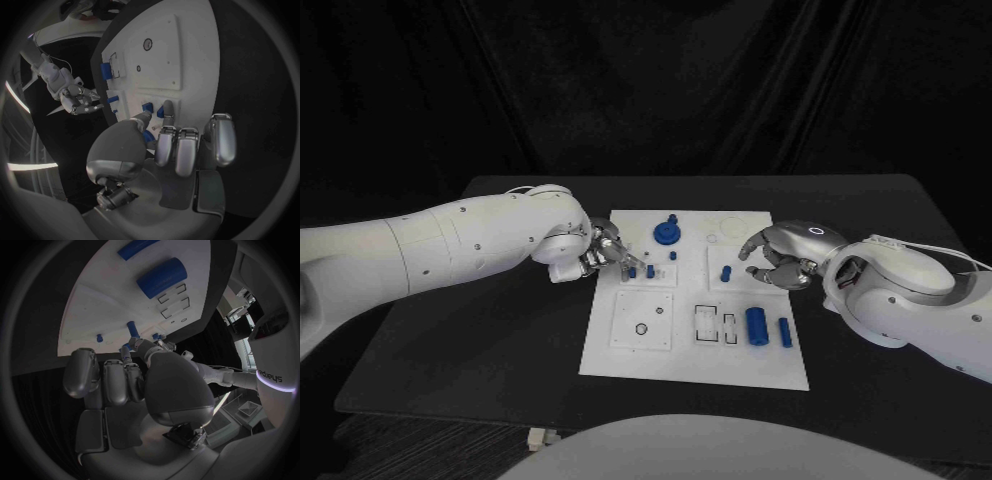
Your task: Assemble the parts on the task board
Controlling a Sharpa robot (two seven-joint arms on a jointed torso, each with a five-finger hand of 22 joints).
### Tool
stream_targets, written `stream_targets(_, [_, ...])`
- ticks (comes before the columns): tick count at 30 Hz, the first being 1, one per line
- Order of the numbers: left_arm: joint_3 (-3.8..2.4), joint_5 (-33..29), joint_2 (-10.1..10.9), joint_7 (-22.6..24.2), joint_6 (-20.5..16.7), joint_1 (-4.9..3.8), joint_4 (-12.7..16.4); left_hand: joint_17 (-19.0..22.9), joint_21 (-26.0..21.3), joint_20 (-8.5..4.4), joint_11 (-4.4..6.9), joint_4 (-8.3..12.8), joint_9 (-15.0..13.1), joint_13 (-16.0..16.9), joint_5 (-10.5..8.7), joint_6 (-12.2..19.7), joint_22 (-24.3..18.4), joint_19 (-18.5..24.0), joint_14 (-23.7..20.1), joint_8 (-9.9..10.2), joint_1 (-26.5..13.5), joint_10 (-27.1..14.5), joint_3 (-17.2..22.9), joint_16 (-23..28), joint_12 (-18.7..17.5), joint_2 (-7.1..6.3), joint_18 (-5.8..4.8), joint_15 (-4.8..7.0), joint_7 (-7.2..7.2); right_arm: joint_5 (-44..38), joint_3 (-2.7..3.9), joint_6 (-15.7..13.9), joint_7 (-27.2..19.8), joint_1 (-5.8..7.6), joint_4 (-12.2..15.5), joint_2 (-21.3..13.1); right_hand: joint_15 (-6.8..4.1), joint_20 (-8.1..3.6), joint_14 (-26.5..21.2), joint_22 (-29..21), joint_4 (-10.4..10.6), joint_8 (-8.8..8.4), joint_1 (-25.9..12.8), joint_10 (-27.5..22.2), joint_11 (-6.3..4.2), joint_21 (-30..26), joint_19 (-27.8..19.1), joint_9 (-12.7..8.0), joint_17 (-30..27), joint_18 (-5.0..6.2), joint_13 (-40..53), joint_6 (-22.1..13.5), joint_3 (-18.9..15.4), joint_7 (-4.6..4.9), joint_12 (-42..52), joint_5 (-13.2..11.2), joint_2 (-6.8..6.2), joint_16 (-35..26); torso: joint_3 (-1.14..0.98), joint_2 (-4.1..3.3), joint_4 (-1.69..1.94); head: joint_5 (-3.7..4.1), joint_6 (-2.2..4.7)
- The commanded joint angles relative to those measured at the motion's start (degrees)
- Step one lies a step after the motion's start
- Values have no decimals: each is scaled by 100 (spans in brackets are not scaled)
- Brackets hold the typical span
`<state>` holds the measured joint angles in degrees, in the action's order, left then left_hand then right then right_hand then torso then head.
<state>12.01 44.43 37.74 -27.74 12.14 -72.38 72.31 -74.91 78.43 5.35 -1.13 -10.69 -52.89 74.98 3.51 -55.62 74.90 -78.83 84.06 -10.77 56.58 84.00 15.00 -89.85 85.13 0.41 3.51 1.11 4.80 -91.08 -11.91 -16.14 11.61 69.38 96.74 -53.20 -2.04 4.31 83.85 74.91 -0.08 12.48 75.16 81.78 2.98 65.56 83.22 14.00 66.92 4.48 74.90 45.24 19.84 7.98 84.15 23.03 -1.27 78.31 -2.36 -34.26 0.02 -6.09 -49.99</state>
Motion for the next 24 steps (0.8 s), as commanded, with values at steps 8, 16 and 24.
stream_targets(8, [15, -16, -17, -10, 70, 31, -25, -1509, -42, 31, -42, -140, 13, 1022, -40, -74, 1044, 13, 594, -1, -134, -7, -202, -15, -8, 43, 0, -36, 24, -14, 3, 28, 88, -22, 4, -3, 44, 2, 188, 809, 32, -21, 1, -33, -4, -27, -53, 1, -4, 64, 134, 43, 8, 12, -39, 22, 58, -28, 0, 0, 1, -3, -1])
stream_targets(16, [15, -16, -4, 49, -36, 32, -25, -1509, -46, 25, -24, -333, -167, 1019, -42, -83, 1043, 19, 594, -198, -192, -14, -429, -15, -9, 141, 1, -23, 0, -14, 3, 23, 85, -26, 0, -5, 44, 2, 188, 809, 32, -21, 1, -33, -4, -27, -53, 1, -4, 64, 134, 43, 8, 12, -39, 22, 58, -28, -1, -1, 1, -7, -1])
stream_targets(24, [15, -16, 65, 529, -661, 32, 34, -1509, 64, -15, 20, -612, -709, 1105, -48, 0, 1080, -80, 594, -761, -772, 104, -1326, -15, 91, 324, -23, 9, -50, -14, 3, -16, 77, -27, 3, -27, 46, 3, 184, 806, 31, -24, 4, -38, -2, -39, -57, 1, -9, 65, 129, 48, 12, 14, -43, 23, 57, -32, -1, 0, 0, -9, -1])
